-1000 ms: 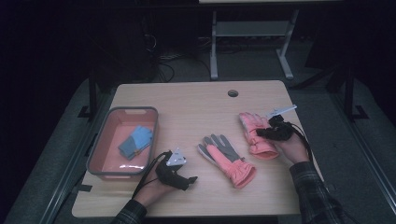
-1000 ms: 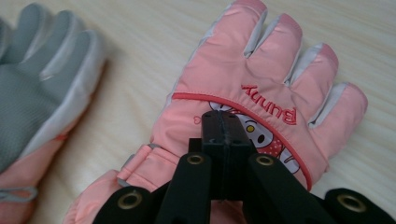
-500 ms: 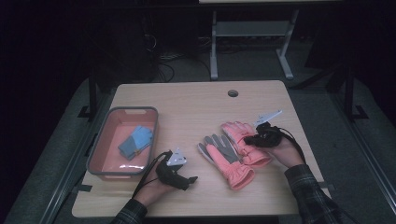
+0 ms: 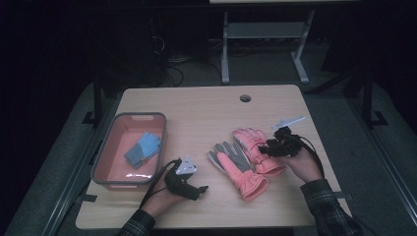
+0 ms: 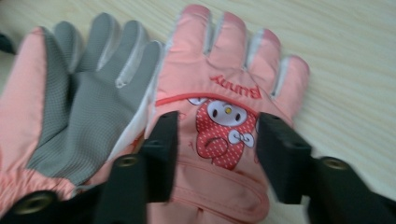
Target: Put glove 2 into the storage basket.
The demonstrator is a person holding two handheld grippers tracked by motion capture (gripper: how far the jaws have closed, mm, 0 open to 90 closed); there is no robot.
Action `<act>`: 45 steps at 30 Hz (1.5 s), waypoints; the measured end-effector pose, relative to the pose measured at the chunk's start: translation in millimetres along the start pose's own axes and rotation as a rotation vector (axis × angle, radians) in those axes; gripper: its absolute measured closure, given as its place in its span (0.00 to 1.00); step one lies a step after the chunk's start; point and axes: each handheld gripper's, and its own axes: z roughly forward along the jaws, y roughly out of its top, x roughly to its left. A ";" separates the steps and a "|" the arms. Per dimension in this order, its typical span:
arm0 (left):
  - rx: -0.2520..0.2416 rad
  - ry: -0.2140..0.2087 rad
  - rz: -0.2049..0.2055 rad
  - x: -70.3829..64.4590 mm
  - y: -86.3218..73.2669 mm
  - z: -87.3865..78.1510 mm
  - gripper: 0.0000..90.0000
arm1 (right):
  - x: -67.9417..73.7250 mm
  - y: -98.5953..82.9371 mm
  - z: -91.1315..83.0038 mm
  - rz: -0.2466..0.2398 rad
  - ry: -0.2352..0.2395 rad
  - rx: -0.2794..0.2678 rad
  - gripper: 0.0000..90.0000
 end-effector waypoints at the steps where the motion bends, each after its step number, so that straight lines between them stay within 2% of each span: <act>1: 0.000 0.000 0.000 0.0 0.0 0.0 0.14 | 1.1 0.1 0.6 0.013 -0.017 0.005 0.46; 5: 0.000 0.000 0.000 0.0 0.0 0.0 0.14 | 5.3 0.3 3.9 0.056 -0.031 0.004 0.37; 7: 0.000 0.000 0.000 0.0 0.0 0.0 0.14 | 8.7 1.1 7.3 0.058 -0.055 0.005 0.32; 10: 0.000 0.000 0.000 0.0 0.0 0.0 0.14 | 11.1 0.8 16.9 0.050 -0.059 0.020 0.33; 15: 0.001 0.000 0.000 0.0 0.0 0.0 0.14 | 10.8 -2.4 27.6 0.029 -0.061 0.047 0.47; 20: 0.000 0.000 0.000 -0.1 0.0 0.0 0.14 | 9.0 -5.7 31.2 0.048 -0.038 0.056 0.63; 23: 0.000 0.000 0.000 -0.1 0.0 0.0 0.14 | 7.9 -6.7 30.5 0.039 -0.027 0.055 0.75; 26: 0.000 0.000 0.000 -0.1 0.0 0.0 0.14 | 5.5 -7.3 27.3 0.034 -0.019 0.041 0.86; 28: 0.000 0.000 0.000 0.0 0.0 0.0 0.14 | 4.0 -7.5 24.5 0.027 -0.011 0.030 0.90; 33: 0.000 0.000 0.000 0.0 0.0 0.0 0.14 | -1.9 -6.1 14.6 0.028 0.015 -0.003 0.92; 35: 0.000 0.000 0.000 0.0 0.0 0.0 0.14 | -3.1 -5.0 9.1 0.027 0.007 -0.012 0.92; 41: 0.000 0.000 0.000 0.0 0.0 0.0 0.14 | -7.9 -0.3 -14.3 0.049 0.033 -0.074 0.92; 45: 0.000 0.003 0.007 0.4 0.1 -0.1 0.14 | -5.8 2.0 -29.2 0.055 0.048 -0.094 0.92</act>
